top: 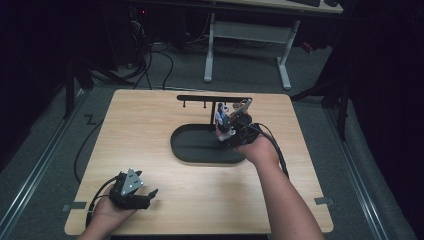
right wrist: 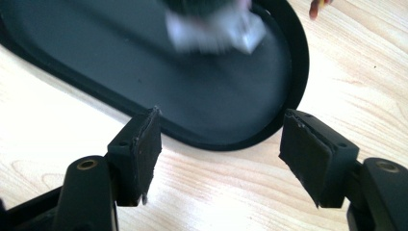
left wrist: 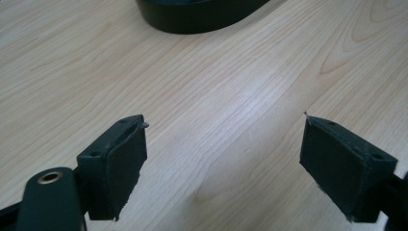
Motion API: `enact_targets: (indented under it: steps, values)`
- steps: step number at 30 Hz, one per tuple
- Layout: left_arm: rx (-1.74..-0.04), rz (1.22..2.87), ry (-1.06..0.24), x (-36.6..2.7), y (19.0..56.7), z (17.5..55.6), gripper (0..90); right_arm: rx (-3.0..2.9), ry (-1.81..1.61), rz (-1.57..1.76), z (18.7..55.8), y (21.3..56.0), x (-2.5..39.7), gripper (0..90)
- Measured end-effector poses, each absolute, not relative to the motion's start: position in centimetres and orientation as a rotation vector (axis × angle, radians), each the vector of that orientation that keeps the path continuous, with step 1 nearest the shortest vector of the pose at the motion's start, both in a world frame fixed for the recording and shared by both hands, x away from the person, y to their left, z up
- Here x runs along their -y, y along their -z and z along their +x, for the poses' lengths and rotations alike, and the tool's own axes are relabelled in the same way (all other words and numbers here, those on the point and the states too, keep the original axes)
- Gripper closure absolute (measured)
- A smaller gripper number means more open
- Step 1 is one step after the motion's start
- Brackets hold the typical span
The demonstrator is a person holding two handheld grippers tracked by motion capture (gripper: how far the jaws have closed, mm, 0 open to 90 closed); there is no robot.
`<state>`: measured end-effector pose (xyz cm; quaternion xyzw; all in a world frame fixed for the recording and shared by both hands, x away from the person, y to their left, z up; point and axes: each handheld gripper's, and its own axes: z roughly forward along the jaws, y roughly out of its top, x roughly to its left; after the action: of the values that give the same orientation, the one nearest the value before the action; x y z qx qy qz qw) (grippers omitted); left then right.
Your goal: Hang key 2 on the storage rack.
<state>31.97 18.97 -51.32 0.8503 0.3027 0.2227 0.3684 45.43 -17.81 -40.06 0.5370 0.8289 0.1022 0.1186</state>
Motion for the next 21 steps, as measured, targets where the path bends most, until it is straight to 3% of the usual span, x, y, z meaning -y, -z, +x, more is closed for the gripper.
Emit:
enact_targets:
  steps: [11,21]
  values:
    - [-0.835,2.154,-0.596,-20.4,51.4,31.2,17.2,-2.35,-0.483,1.47,40.5,42.3,19.8,31.5]
    - [-0.859,2.116,-0.542,-20.4,51.3,31.6,17.6,-2.193,-0.823,1.402,35.2,47.8,22.8,32.0]
